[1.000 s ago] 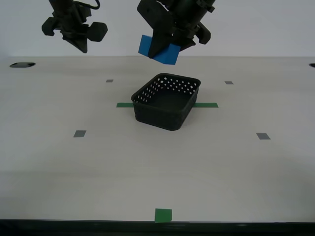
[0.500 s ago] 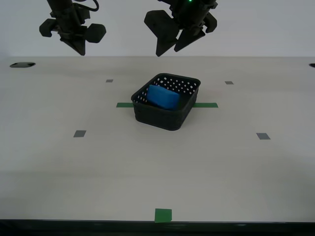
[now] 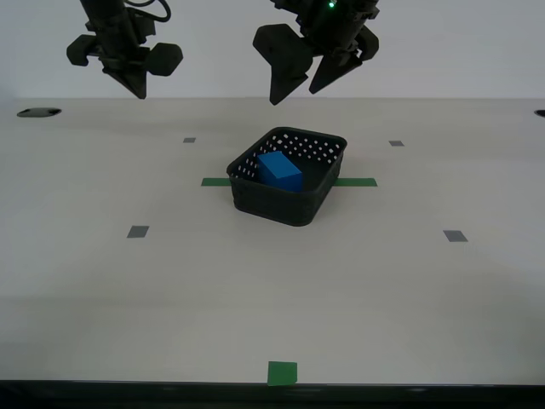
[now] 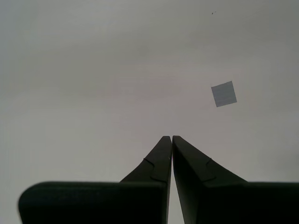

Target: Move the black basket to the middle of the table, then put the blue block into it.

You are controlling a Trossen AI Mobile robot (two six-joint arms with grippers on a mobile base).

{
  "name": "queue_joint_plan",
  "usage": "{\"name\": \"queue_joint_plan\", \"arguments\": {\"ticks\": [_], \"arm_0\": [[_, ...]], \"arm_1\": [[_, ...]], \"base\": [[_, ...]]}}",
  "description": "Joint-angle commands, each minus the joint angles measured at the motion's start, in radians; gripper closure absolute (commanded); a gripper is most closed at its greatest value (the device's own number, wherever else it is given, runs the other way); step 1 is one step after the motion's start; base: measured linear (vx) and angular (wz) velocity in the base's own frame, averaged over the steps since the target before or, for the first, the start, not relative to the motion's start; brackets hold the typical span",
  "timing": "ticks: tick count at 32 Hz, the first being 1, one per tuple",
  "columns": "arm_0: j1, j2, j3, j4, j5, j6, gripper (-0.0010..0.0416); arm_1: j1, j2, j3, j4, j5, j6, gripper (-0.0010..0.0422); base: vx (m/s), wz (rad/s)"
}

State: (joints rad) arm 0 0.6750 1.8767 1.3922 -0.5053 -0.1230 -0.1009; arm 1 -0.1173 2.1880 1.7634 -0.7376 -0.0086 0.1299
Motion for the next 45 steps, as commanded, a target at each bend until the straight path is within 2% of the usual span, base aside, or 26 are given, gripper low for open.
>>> {"name": "queue_joint_plan", "arguments": {"ticks": [1,45], "arm_0": [[0.000,0.000,0.000,0.001,0.002,-0.001,0.0016],[0.000,0.000,0.002,0.004,0.002,-0.001,0.0016]], "arm_1": [[0.000,0.000,0.001,0.000,0.002,0.002,0.0412],[-0.001,0.000,0.001,0.007,0.002,0.002,0.0412]], "base": [[0.000,0.000],[0.000,0.000]]}}
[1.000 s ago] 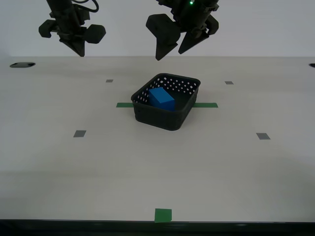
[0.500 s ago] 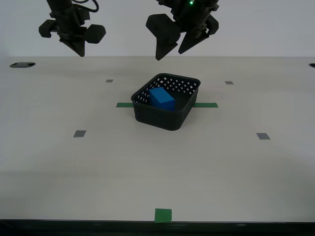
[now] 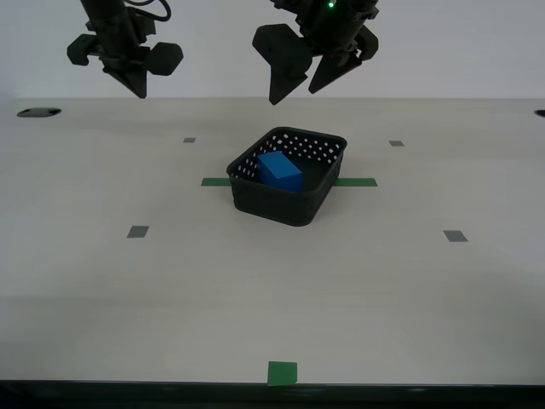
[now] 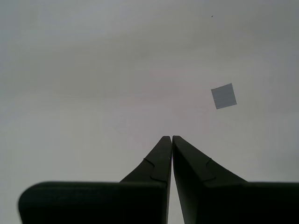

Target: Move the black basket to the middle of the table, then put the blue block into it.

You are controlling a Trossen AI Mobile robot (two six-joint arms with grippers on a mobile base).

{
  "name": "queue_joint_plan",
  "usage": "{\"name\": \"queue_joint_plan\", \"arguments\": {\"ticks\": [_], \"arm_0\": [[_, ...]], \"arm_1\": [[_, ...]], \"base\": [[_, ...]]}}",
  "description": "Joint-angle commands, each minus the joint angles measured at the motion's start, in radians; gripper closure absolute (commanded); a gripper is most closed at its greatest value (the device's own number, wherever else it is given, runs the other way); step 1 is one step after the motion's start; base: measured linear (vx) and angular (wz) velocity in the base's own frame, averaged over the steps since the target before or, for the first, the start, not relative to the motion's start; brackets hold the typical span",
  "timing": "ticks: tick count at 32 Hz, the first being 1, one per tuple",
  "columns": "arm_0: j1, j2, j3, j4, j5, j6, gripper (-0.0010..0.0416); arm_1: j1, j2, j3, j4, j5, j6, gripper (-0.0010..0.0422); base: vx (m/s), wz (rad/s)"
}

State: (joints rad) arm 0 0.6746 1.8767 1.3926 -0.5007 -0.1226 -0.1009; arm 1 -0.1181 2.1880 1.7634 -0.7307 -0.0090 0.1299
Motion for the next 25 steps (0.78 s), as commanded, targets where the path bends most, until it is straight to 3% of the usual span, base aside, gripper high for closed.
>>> {"name": "queue_joint_plan", "arguments": {"ticks": [1,25], "arm_0": [[0.000,0.000,0.001,0.000,0.002,-0.001,0.0016],[0.000,0.000,0.001,0.000,0.002,-0.001,0.0016]], "arm_1": [[0.000,0.000,0.001,0.000,0.002,0.002,0.0412],[0.000,0.000,0.001,0.000,0.002,0.002,0.0412]], "base": [[0.000,0.000],[0.000,0.000]]}}
